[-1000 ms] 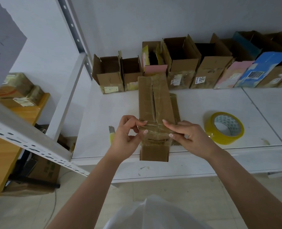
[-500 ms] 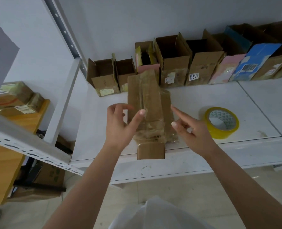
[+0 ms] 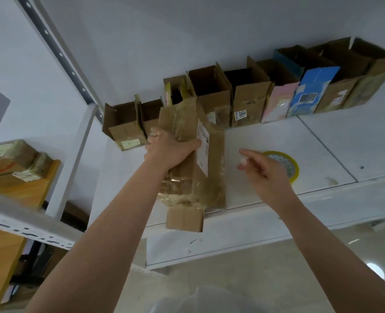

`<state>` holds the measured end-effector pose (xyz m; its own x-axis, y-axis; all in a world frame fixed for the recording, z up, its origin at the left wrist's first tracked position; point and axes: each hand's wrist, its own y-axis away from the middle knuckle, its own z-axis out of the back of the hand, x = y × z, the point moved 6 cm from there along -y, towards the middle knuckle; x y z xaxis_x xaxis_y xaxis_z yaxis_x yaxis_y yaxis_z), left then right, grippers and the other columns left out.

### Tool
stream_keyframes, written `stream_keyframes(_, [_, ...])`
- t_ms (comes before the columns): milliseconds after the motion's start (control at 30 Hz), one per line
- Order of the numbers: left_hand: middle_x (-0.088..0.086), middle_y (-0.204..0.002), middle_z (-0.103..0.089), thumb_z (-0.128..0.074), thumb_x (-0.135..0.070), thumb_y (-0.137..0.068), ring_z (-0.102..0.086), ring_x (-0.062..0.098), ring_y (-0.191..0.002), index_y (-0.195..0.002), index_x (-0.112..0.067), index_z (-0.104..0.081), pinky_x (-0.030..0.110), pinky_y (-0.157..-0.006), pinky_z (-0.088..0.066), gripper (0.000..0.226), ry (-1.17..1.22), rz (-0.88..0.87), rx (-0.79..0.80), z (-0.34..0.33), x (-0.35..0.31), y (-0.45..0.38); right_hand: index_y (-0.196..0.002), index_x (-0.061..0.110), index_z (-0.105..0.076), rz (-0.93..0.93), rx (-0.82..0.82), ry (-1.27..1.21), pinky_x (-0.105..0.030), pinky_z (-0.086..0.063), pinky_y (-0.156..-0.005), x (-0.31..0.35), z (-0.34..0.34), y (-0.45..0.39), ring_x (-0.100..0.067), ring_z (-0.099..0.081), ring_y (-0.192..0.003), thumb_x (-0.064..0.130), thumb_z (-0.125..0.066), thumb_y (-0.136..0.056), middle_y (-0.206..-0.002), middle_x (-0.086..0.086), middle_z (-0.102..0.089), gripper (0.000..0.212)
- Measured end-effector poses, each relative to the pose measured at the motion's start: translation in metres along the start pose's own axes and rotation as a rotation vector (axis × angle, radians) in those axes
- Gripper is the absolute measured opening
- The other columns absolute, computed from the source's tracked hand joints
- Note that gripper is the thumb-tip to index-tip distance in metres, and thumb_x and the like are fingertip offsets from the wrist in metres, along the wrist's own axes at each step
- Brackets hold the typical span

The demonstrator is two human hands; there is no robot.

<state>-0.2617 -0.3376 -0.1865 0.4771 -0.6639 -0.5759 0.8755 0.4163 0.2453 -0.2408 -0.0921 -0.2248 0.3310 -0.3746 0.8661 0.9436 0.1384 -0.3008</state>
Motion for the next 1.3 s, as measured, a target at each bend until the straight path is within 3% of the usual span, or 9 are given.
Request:
stream_keyframes(233, [-0.008,-0.153,-0.016,-0.066,-0.062,-0.058,-0.021,0.022,-0.137,-0.152,-0.034,0.007,0.044,-0.114,-0.023,0.123,-0.594,-0.789,0.253,0.044,-0.045,0.064,-0.124,0.030,-0.057,-0.066,-0.280,-0.349,-0.026,-0.047,-0.086,0.032,0.054,-0.045,-0.010,-0.058,-0.099,0.047,-0.041,-0.095,-0.116,-0.004,-0.064,0.037])
stream_keyframes(333, [-0.009,-0.152,-0.014,-0.069,-0.057,-0.058,-0.013,0.017,-0.137,-0.150,-0.039,0.008,0.049,-0.116,-0.004,0.122,-0.764,-1.015,0.175,0.036,-0.050,0.079,-0.137,0.030,-0.052,-0.170,-0.046,-0.342,-0.037,-0.037,-0.109,0.038,0.041,-0.055,-0.015,-0.049,-0.128,0.057,-0.032,-0.098,-0.140,0.000,-0.055,0.052])
stream_keyframes(467, [-0.009,-0.155,-0.016,-0.076,-0.037,-0.059,-0.009,0.020,-0.141,-0.151,-0.041,0.001,0.045,-0.113,0.004,0.120,-0.853,-1.162,0.075,0.029,-0.051,0.081,-0.119,0.025,-0.068,-0.112,0.348,-0.435,-0.033,-0.047,-0.100,0.049,0.010,-0.033,-0.016,-0.062,-0.115,0.056,-0.049,-0.087,-0.117,0.000,-0.071,0.049])
stream_keyframes(700, [-0.006,-0.160,-0.019,-0.056,-0.002,-0.080,-0.012,0.029,-0.146,-0.153,-0.037,-0.019,0.063,-0.113,-0.011,0.090,-0.873,-1.047,-0.069,0.013,-0.028,0.056,-0.125,0.027,-0.066,-0.022,0.235,-0.084,-0.037,-0.053,-0.088,0.035,-0.011,-0.004,-0.019,-0.066,-0.093,0.034,-0.067,-0.089,-0.104,-0.005,-0.068,0.036])
stream_keyframes(900, [0.000,-0.156,-0.032,-0.038,0.009,-0.095,-0.024,0.018,-0.146,-0.146,-0.022,-0.043,0.018,-0.114,-0.013,0.060,-0.396,-0.716,0.214,-0.008,0.006,0.035,-0.143,0.025,-0.047,-0.011,0.368,0.139,-0.031,-0.049,-0.091,0.017,-0.051,0.025,-0.015,-0.057,-0.107,0.044,-0.054,-0.095,-0.120,-0.002,-0.058,0.052])
stream_keyframes(1000, [0.002,-0.149,-0.041,-0.038,-0.014,-0.101,-0.036,0.026,-0.137,-0.146,-0.026,-0.042,0.017,-0.102,-0.025,0.046,-0.118,-0.542,0.073,-0.001,0.008,0.036,-0.141,0.013,-0.048,0.037,0.256,0.308,-0.041,-0.045,-0.096,0.002,-0.027,0.009,-0.028,-0.056,-0.115,0.035,-0.053,-0.098,-0.123,-0.012,-0.062,0.049])
stream_keyframes(1100, [0.002,-0.163,-0.002,-0.037,-0.058,-0.096,-0.004,0.038,-0.147,-0.154,-0.029,-0.019,0.045,-0.119,-0.016,0.068,-0.294,-0.394,0.164,-0.031,0.013,0.042,-0.145,0.015,-0.039,-0.093,0.304,0.872,-0.041,-0.029,-0.110,-0.038,0.007,-0.012,-0.030,-0.040,-0.133,0.031,-0.057,-0.090,-0.141,-0.010,-0.050,0.060])
stream_keyframes(1167, [0.000,-0.161,0.021,-0.042,-0.060,-0.093,0.000,0.034,-0.149,-0.156,-0.026,-0.006,0.048,-0.121,-0.015,0.080,-0.285,-0.331,0.203,-0.047,0.022,0.041,-0.147,0.018,-0.034,-0.199,0.460,1.101,-0.042,-0.015,-0.117,-0.066,0.019,-0.014,-0.027,-0.030,-0.140,0.034,-0.056,-0.090,-0.149,-0.007,-0.041,0.063])
stream_keyframes(1300, [0.002,-0.162,0.014,-0.050,-0.054,-0.093,-0.017,0.030,-0.148,-0.156,-0.018,-0.011,0.040,-0.118,-0.023,0.081,-0.173,-0.342,0.122,-0.044,0.024,0.027,-0.136,0.027,-0.048,-0.200,0.511,1.199,-0.051,0.000,-0.118,-0.083,0.026,-0.007,-0.023,-0.036,-0.137,0.040,-0.054,-0.092,-0.139,0.000,-0.051,0.046])
